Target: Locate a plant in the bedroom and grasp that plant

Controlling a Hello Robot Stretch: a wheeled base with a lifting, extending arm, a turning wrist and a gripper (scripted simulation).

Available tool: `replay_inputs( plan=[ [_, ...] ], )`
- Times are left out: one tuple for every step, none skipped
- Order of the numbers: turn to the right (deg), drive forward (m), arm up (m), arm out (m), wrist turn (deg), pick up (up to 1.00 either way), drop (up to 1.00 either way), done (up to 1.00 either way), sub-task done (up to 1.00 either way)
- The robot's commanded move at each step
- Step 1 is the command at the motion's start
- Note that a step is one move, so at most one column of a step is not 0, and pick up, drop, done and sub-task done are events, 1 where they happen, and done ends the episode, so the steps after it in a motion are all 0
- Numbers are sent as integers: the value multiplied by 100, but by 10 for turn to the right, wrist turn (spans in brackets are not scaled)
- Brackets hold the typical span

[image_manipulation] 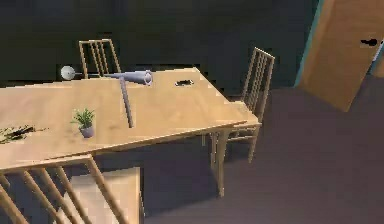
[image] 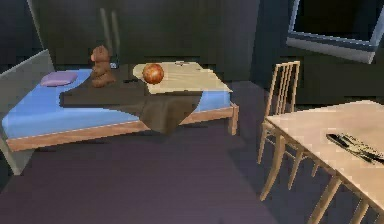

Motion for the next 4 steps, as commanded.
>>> replay_inputs(
  plan=[
    [0,75,0,0,0,0,0,0,0],
    [120,0,0,0,0,0,0,0,0],
    [450,0,0,0,0,0,0,0,0],
    [0,40,0,0,0,0,0,0,0]
  ],
)
